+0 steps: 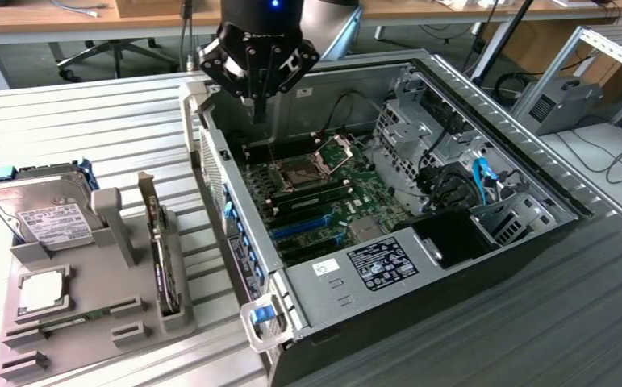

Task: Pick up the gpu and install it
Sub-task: 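Reach for the gpu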

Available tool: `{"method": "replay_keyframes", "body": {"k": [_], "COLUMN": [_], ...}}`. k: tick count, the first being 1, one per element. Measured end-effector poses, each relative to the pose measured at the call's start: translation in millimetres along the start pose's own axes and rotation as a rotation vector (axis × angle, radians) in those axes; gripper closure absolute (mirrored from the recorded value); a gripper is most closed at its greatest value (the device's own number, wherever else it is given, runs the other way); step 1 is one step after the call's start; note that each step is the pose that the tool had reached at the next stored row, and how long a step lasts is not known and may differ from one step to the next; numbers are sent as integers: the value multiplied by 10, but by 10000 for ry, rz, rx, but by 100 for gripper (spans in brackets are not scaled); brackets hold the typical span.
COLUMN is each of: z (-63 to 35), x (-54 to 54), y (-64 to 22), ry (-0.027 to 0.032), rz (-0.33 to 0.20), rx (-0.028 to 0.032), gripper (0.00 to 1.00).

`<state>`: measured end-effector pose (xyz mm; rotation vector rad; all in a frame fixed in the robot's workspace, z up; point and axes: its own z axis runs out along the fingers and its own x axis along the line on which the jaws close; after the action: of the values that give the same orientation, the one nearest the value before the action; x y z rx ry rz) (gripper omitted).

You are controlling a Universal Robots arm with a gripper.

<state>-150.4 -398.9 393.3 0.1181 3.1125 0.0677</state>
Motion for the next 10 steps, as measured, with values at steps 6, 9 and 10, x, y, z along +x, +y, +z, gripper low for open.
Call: {"method": "replay_keyframes", "body": {"k": [6, 9, 10], "z": [-1, -1, -1], "x": [22, 30, 36], "y": [-2, -2, -3], "ry": [0, 0, 0], "rz": [-1, 0, -1], "rx": [0, 1, 0], "gripper": [89, 89, 89]}}
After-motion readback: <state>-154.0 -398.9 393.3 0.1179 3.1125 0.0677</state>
